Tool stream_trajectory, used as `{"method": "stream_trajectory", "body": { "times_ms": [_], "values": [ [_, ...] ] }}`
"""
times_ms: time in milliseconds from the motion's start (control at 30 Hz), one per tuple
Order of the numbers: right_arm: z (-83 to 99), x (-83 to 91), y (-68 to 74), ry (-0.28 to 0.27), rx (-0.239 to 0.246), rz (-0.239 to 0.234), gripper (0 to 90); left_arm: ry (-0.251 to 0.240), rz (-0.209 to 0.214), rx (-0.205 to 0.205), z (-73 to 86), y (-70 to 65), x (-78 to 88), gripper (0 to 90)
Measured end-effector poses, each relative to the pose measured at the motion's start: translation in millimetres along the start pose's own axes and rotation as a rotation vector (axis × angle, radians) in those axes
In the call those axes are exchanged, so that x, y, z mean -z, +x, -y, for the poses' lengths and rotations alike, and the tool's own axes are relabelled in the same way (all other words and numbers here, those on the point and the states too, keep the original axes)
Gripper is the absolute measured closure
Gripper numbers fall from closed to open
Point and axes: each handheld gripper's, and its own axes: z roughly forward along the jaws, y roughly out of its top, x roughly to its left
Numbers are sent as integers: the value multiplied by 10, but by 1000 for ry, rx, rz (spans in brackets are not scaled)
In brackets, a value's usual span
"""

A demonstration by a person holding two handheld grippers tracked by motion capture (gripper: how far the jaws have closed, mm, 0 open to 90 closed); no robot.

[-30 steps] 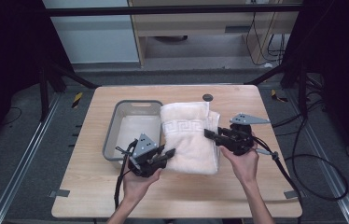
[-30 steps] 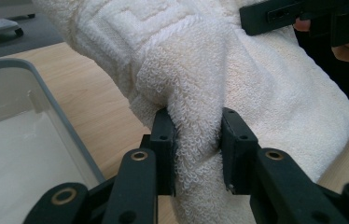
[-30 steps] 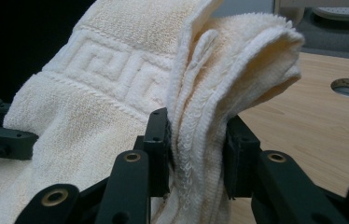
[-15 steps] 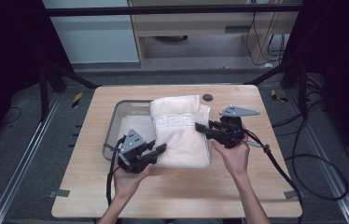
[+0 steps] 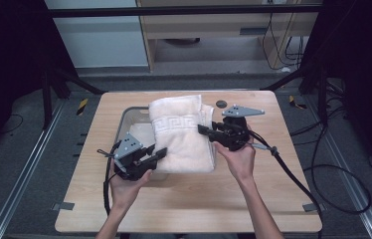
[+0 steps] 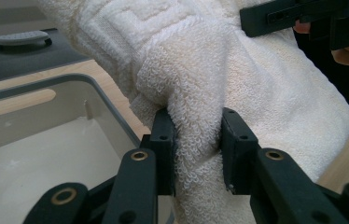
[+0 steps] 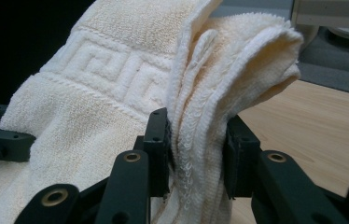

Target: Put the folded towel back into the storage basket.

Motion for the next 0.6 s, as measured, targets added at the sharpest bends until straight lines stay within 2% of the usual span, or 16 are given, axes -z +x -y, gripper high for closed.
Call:
{"method": "stream_trajectory", "body": {
  "times_ms": [600],
  "values": [
    [-221, -309, 150, 13, 31, -10, 672, -10, -34, 51, -27, 281, 144, 690]
  ]
}}
